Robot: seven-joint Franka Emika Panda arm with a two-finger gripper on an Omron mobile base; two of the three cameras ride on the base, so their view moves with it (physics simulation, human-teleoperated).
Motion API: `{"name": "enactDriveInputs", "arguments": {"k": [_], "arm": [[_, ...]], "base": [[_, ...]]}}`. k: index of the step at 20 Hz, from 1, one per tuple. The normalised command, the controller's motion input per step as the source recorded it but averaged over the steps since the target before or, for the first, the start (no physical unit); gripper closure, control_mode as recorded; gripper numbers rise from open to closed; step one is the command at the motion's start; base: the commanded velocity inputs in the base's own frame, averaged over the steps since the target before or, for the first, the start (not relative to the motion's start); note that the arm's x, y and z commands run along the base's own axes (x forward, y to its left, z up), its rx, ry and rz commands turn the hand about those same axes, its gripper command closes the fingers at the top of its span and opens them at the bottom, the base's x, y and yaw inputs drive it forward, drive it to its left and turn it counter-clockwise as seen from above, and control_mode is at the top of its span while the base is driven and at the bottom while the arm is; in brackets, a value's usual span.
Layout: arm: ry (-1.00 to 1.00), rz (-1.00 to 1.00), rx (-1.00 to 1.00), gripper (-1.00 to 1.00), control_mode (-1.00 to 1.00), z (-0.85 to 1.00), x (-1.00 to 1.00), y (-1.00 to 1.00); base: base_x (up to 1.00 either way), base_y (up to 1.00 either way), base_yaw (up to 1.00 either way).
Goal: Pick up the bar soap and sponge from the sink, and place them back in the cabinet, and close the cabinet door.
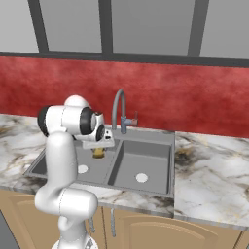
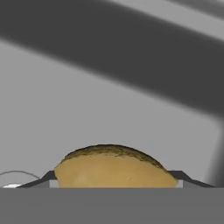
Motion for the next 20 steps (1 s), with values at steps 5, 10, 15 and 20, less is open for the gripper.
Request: {"name": "enactDriveInputs", "arguments": {"k": [5,10,15,20], "arm": [[0.0,-0.01,0.0,1.0,-1.0,0.25,-0.18,0.08],[0.0,0.0,0.0,1.0,-1.0,0.36,-0.26,0.0],[0.0,-0.01,0.0,1.0,-1.0,0.35,-0.25,0.0],[0.0,-0.02,0.0,1.0,-1.0,0.34,-0.15,0.0]], "base": [[0.0,0.0,0.0],[0.0,0.0,0.0],[0.0,0.0,0.0],[0.0,0.0,0.0]]}}
